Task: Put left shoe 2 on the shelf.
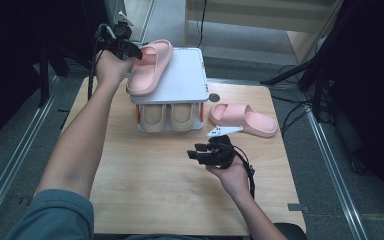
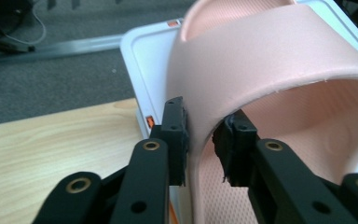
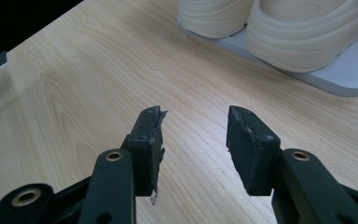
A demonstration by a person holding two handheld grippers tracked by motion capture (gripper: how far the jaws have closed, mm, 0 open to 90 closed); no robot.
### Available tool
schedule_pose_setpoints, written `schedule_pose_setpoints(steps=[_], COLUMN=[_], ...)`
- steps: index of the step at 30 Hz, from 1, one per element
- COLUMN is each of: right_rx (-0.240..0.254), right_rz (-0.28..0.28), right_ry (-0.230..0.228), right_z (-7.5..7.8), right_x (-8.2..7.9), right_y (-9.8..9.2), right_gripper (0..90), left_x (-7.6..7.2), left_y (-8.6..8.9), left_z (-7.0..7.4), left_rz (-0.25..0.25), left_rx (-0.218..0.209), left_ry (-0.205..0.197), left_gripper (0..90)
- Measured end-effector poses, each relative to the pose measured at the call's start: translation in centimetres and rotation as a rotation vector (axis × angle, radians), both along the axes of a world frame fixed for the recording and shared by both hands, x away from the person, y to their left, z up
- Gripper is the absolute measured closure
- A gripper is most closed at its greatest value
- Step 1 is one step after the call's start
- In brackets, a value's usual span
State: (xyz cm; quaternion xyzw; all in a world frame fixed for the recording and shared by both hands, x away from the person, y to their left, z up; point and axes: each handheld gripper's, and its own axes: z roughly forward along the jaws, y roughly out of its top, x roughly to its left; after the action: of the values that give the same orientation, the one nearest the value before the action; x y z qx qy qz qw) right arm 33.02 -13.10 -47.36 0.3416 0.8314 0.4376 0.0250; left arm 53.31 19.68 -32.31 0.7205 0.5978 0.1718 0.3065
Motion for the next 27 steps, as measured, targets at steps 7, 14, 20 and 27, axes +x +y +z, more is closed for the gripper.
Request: schedule_pose_setpoints(steps=[7,14,20,27], right_rx=[-0.004,-0.011,-0.014,-0.019], right_rz=[-0.001,0.005,0.000,-0.002], right_ry=[0.003,0.003,0.003,0.004], right_z=[-0.1,-0.2,-0.2,-0.2], right_x=[0.0,0.0,0.0,0.0], right_y=[0.1,0.3,0.2,0.3], right_gripper=[56.1,56.1,56.0,56.0], left_x=[-0.5,-1.6,-4.1,-7.3], left_y=[-0.2,0.1,0.8,2.3], left_z=[-0.1,0.2,0.8,0.5], left_rz=[-0.027,-0.060,-0.114,-0.171], left_rx=[-0.043,-0.073,-0.059,-0.046], left_ry=[0.016,-0.021,-0.066,-0.090], left_gripper=[67.2,60.8,59.4,80.0])
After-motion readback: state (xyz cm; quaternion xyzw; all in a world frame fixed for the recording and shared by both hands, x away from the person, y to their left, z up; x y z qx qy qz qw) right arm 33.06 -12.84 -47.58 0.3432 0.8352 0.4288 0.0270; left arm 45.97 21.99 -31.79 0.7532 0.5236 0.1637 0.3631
